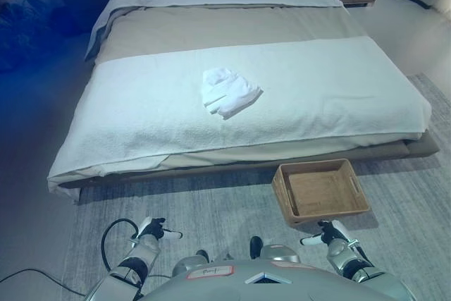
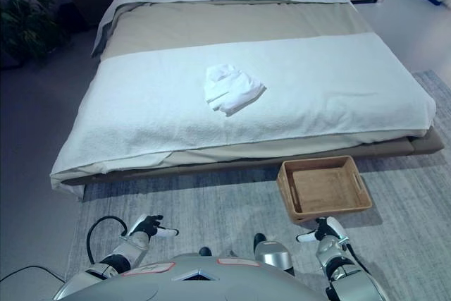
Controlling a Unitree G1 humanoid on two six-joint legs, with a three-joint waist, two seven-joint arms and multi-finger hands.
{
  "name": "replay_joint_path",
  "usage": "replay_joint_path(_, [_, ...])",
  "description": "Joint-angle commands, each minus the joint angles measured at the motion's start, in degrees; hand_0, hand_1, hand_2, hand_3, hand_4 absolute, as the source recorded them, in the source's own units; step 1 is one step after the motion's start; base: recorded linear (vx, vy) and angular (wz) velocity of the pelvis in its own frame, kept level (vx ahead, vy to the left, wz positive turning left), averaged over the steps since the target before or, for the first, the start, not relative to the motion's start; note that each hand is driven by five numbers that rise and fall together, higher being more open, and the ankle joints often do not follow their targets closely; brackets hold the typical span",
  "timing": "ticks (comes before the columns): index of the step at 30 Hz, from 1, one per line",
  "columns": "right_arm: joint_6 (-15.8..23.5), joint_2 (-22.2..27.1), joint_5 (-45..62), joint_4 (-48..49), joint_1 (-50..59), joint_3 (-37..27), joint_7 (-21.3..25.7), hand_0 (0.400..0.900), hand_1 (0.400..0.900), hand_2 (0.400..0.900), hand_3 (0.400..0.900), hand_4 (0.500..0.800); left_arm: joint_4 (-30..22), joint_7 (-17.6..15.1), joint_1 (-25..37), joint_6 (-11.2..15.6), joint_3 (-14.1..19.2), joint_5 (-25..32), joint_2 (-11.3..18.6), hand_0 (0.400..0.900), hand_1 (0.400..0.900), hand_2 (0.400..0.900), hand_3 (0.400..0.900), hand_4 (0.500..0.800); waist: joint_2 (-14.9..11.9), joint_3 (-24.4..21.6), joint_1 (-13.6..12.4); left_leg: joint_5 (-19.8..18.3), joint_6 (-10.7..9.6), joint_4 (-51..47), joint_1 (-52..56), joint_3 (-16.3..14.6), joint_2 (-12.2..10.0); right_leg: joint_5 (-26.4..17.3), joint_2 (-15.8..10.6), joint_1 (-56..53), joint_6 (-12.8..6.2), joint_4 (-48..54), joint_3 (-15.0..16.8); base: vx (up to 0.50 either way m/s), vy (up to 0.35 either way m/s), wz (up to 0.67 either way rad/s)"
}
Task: Put the clothes on the bed into the basket.
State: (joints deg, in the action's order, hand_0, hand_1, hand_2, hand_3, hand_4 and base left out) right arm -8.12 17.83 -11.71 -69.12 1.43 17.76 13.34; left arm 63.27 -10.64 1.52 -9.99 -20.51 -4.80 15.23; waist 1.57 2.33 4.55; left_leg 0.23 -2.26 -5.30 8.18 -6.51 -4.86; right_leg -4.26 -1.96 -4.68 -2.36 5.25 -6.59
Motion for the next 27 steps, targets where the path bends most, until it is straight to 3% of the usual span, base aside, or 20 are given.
replay_joint_path(1, [0.5, 2.13, -1.02, -2.34, 4.67, 1.78, 1.25, 0.9, 0.9, 0.9, 0.9, 0.8, 3.67, -0.99, 5.28, 0.95, 1.52, -1.2, 1.21, 0.9, 0.9, 0.9, 0.9, 0.8, -0.79, 1.63, -0.09, -3.09, 0.33, 0.3, 0.72, -2.59, 2.75, 3.99, 0.11, -1.43, -2.71, -0.25, 2.08, 0.0, 0.0, 0.0])
replay_joint_path(15, [0.37, 2.14, -1.23, -2.53, 4.72, 1.58, 1.07, 0.9, 0.9, 0.9, 0.9, 0.8, 3.77, -1.4, 5.47, 0.87, 1.77, -1.49, 1.44, 0.9, 0.9, 0.9, 0.9, 0.8, -0.81, 1.8, -0.15, -3.39, 0.69, 0.3, 0.65, -2.35, 3.09, 4.01, -0.13, -1.41, -2.91, -0.25, 2.02, 0.0, 0.005, 0.01])
replay_joint_path(24, [0.24, 2.64, -1.94, -2.8, 6.24, 1.88, -0.14, 0.9, 0.9, 0.9, 0.9, 0.8, 3.93, -1.1, 5.76, 1.42, 2.01, -0.06, 1.31, 0.9, 0.9, 0.9, 0.9, 0.8, -1.17, 2.64, -0.43, -3.82, 3.11, 0.3, -0.66, -2.76, 4.76, 3.14, -1.04, 0.17, -3.39, -0.57, 3.54, 0.02, 0.087, -0.1])
replay_joint_path(27, [0.18, 2.83, -2.0, -2.74, 6.83, 1.55, -0.07, 0.9, 0.9, 0.9, 0.9, 0.8, 3.75, -1.67, 6.7, 1.51, 1.85, -0.04, 1.55, 0.9, 0.9, 0.9, 0.9, 0.8, -0.91, 3.19, -0.65, -4.22, 4.46, 0.3, -1.11, -2.76, 5.58, 4.4, -1.6, 3.18, -3.82, -5.77, 4.31, 0.03, 0.181, -0.15])
